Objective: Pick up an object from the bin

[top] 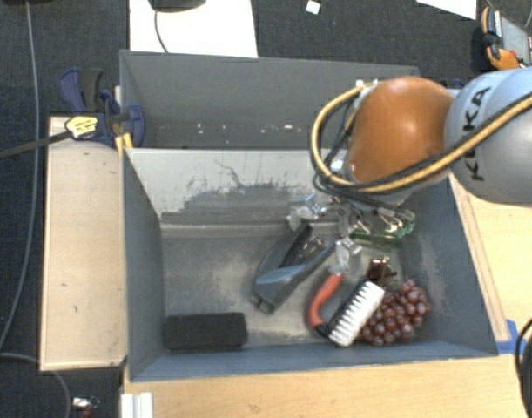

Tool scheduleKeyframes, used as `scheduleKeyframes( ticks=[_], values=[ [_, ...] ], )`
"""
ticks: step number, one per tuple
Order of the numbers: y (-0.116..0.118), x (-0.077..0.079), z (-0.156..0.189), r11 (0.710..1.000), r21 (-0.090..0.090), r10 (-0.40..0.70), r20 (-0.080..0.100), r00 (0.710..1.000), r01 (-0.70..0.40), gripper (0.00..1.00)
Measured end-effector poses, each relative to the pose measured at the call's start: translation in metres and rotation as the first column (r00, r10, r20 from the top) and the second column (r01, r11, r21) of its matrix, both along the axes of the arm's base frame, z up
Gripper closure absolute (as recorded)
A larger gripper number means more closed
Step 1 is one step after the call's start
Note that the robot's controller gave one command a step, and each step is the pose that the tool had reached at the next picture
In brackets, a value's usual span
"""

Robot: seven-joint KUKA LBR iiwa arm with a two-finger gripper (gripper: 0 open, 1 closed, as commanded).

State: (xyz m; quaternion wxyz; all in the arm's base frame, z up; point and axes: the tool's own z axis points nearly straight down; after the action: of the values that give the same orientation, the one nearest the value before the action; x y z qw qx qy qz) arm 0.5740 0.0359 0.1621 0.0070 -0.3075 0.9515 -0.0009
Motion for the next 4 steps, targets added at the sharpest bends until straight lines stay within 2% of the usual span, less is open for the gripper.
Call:
scheduleKeyframes(
  ticks=[1,2,3,4],
  values=[
    [0.015,0.008,-0.034,0.999,-0.001,0.046,-0.012,0.999,-0.046,0.0],
    [0.017,0.014,-0.091,0.981,-0.001,0.195,0.002,0.981,-0.195,0.0],
    [0.009,0.016,-0.092,0.973,0.004,0.231,-0.003,0.973,-0.231,1.0],
    [0.009,0.016,-0.092,0.973,0.004,0.23,-0.003,0.973,-0.23,1.0]
  ],
)
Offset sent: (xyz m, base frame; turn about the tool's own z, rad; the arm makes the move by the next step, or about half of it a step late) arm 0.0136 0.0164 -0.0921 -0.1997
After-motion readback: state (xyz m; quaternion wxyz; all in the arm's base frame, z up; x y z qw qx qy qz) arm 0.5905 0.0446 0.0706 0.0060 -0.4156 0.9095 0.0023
